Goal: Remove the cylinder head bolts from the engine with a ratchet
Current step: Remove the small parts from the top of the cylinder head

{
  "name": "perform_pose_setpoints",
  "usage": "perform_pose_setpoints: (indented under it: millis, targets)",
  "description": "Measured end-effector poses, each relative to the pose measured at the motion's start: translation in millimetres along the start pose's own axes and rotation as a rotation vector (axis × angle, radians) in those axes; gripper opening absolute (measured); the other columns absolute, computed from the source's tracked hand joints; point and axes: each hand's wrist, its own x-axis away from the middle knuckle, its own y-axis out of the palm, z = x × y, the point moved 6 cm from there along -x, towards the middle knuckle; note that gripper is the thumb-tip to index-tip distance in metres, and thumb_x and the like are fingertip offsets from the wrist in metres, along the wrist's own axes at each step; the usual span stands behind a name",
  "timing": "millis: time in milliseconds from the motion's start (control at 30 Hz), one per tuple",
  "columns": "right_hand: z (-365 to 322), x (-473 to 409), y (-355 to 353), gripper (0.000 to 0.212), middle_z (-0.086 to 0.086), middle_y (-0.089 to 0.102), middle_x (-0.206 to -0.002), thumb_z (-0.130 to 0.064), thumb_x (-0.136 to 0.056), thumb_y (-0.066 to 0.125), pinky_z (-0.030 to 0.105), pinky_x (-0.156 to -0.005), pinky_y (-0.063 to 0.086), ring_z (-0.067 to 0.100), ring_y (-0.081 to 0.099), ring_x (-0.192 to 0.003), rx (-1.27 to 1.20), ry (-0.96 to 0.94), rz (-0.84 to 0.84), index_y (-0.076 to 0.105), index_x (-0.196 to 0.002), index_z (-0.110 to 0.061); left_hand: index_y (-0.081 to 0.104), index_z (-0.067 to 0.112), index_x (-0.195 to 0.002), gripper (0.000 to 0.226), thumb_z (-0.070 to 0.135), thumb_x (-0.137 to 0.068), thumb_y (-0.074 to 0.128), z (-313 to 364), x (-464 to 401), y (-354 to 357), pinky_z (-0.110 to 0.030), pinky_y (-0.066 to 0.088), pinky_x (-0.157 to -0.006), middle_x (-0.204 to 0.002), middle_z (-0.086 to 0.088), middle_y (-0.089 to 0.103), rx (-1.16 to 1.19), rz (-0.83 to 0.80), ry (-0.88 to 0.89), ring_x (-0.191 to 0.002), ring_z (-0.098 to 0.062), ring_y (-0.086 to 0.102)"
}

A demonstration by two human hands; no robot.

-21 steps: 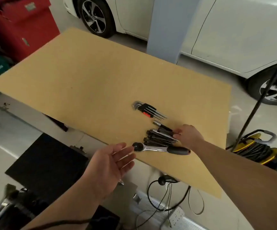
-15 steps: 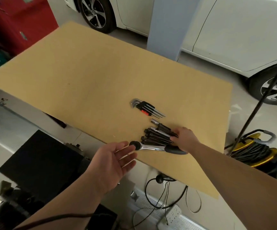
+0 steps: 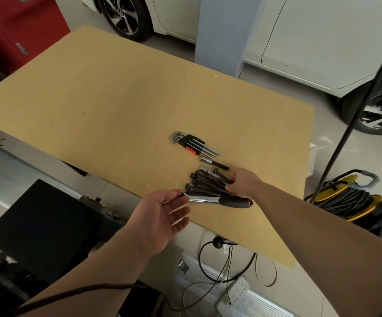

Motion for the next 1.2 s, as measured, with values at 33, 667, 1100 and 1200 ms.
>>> perform_pose_setpoints:
  millis: [33, 667, 1100, 1200]
  targets:
    - [0.3, -0.6, -0.7, 0.024, 0.004, 0.067, -0.09, -0.042, -0.094, 0.065, 0.033, -0.071, 0.049, 0.028, 0.066, -0.091, -0.014, 0.0, 0.005, 0.064, -0.092, -0.017, 0.068, 0.004, -0.127, 0.035, 0.014, -0.096, 0.057, -0.8, -0.7, 0.3, -0.044, 0.059, -0.082, -0.108, -0.014, 0.077, -0.005, 0.001, -0.004, -0.088, -0.031, 0.072]
    - [-191.4, 263.2, 21.4, 0.019, -0.022, 0.073, -0.106, -0.039, -0.103, 0.06, 0.019, -0.085, 0.051, -0.002, 0.066, -0.099, -0.73, -0.491, -0.071, 0.075, -0.112, -0.036, 0.074, 0.008, -0.115, 0.033, 0.03, -0.091, 0.068, -5.3, 104.7, -41.8, -0.035, 0.061, -0.08, -0.11, -0.014, 0.079, -0.053, -0.086, 0.267, -0.101, -0.025, 0.077]
    - [-281.0, 380.4, 271.7, 0.034, -0.014, 0.069, -0.126, -0.051, -0.101, 0.059, 0.024, -0.096, 0.049, 0.003, 0.063, -0.111, -0.023, -0.733, -0.822, 0.067, -0.13, -0.035, 0.075, 0.01, -0.101, 0.019, 0.018, -0.084, 0.079, -206.2, 231.8, -355.6, -0.018, 0.029, -0.039, -0.056, -0.006, 0.04, 0.155, 0.136, 0.313, -0.039, -0.014, 0.033]
    - [-279.6, 414.0, 372.1, 0.032, -0.008, 0.07, -0.127, -0.045, -0.1, 0.064, 0.018, -0.093, 0.046, 0.007, 0.063, -0.112, 0.229, -0.748, -1.029, 0.069, -0.129, -0.031, 0.073, 0.012, -0.104, 0.019, 0.018, -0.086, 0.078, -286.4, 230.3, -406.9, -0.018, 0.026, -0.041, -0.055, -0.004, 0.035, 0.259, 0.144, 0.209, -0.038, -0.013, 0.028]
